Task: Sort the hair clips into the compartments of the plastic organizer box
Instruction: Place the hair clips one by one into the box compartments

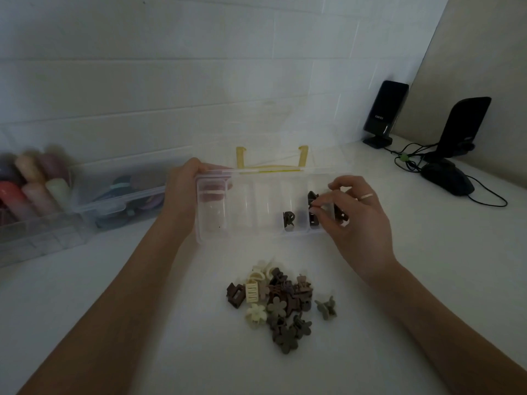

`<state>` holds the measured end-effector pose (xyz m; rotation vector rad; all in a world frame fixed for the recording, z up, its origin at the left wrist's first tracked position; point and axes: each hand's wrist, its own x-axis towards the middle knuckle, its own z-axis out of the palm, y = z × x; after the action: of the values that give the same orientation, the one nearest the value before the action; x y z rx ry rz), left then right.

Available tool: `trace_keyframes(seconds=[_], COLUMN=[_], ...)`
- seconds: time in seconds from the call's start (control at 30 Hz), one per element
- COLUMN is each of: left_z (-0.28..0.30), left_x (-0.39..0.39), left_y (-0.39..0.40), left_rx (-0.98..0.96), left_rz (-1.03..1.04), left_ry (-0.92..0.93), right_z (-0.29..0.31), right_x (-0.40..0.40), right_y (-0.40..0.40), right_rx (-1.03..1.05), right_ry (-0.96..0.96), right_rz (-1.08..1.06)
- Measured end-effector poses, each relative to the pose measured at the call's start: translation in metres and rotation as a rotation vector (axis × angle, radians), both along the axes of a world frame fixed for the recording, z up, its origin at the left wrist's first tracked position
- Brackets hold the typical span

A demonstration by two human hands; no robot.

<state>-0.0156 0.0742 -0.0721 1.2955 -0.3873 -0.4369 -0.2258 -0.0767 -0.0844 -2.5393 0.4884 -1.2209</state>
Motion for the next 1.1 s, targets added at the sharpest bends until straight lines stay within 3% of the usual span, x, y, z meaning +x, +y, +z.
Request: trace_keyframes(seconds=[0.23, 0.3, 0.4, 0.5, 0.57, 0.63, 0.93, 1.1], left_z=[0.001, 0.002, 0.004, 0.004, 0.004, 0.005, 0.002, 0.0], left_x=[-0.001, -0.002, -0.003, -0.004, -0.005, -0.005, -0.002, -0.002], left_y=[-0.001, -0.001, -0.001, -0.001, -0.001, -0.001, -0.002, -0.002], left_rx=[0.001, -0.006, -0.005, -0.005, -0.004, -0.002, -0.001, 0.002], left_rz=[0.0, 0.004, 0.01, 0.011, 0.014, 0.018, 0.021, 0.023], left_ry=[-0.006, 0.001, 0.013, 0.021, 0.025, 0.036, 0.012, 0.012], right_z=[-0.004, -0.003, 0.005, 0.009, 0.006, 0.004, 0.008, 0.007], right_x=[0.0, 0.0, -0.003, -0.006, -0.004, -0.002, 0.001, 0.0], right_y=[0.001, 0.001, 0.005, 0.018, 0.024, 0.027, 0.031, 0.031], right_rx=[-0.184, -0.177, -0.13, -0.041, -0.001, -0.009, 0.089, 0.232], right_ry=[0.069, 0.011, -0.052, 0.215, 0.466, 0.573, 0.703, 0.617], right_rz=[0.058, 0.085, 0.268, 0.489, 0.526, 0.521, 0.637, 0.635])
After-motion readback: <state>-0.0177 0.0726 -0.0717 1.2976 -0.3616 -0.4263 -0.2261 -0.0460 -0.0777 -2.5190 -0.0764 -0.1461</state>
